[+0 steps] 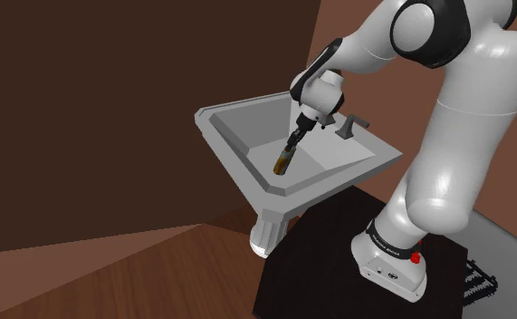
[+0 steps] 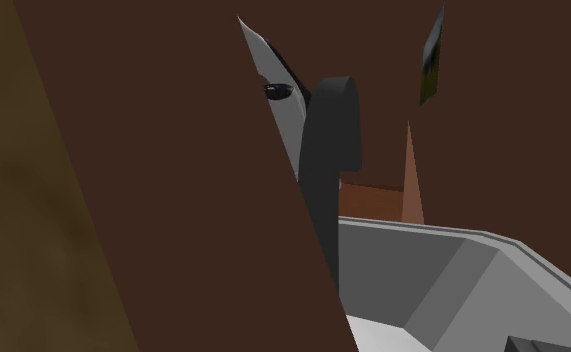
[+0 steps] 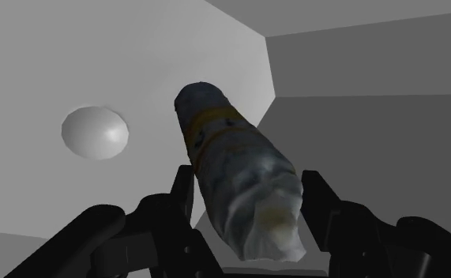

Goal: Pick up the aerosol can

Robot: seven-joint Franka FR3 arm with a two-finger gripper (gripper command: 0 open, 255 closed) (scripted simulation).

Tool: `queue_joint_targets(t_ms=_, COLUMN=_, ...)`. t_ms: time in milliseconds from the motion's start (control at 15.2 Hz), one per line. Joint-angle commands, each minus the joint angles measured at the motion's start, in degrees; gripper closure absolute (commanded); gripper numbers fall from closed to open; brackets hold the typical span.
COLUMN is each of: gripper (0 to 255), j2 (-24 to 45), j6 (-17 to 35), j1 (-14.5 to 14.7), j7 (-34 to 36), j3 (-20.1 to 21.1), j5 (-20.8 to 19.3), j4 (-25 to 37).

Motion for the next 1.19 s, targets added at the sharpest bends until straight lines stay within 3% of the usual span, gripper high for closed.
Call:
queue_joint_targets(t_ms=0, gripper=255, j2=0.03, j6=-0.01, j1=0.05, j7=0.01, j3=0.05, j5=-0.02, j4=-0.11)
queue_joint_targets(t_ms=990, gripper=255, j2=-12.42, j6=-5.51, j1=2.10, j7=13.96, j3=-3.70, j5=-16.41, j4=-0.62)
queue_joint_targets(t_ms=1122, gripper=255, j2=-12.54, j6=-5.58, j1=2.06, j7=14.10, j3=-3.68, j5=-16.57, j4=-0.61)
